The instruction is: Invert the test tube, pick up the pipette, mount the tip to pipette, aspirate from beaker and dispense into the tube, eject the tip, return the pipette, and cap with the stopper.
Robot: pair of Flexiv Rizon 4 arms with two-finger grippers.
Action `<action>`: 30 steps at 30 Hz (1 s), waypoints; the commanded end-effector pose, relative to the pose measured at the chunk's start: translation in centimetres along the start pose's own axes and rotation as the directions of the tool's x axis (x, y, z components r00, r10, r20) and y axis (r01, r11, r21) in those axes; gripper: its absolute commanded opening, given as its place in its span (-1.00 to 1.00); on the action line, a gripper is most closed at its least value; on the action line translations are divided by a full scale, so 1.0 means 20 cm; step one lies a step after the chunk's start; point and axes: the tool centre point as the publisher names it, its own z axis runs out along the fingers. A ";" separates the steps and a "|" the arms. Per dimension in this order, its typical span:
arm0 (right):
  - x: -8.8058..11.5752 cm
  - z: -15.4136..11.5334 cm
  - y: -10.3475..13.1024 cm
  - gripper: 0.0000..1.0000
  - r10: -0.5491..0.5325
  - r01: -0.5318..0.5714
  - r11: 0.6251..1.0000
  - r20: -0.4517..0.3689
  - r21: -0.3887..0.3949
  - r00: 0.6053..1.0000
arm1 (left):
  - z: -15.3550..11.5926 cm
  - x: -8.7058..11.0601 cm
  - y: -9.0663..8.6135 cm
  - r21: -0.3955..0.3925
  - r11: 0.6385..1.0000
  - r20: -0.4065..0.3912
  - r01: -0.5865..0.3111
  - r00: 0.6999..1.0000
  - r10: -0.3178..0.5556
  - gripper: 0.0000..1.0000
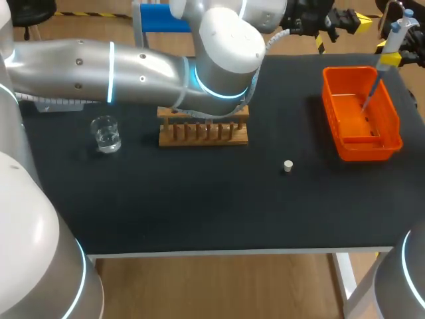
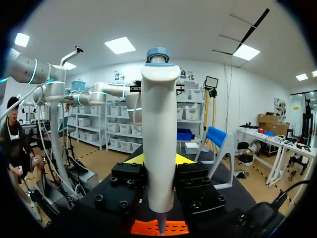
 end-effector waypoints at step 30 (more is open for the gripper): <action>0.00 0.00 0.00 -1.00 -0.001 0.001 1.000 -0.001 0.003 1.000 | 0.21 -0.03 -0.08 0.207 0.978 0.024 0.008 1.000 -0.013 -1.00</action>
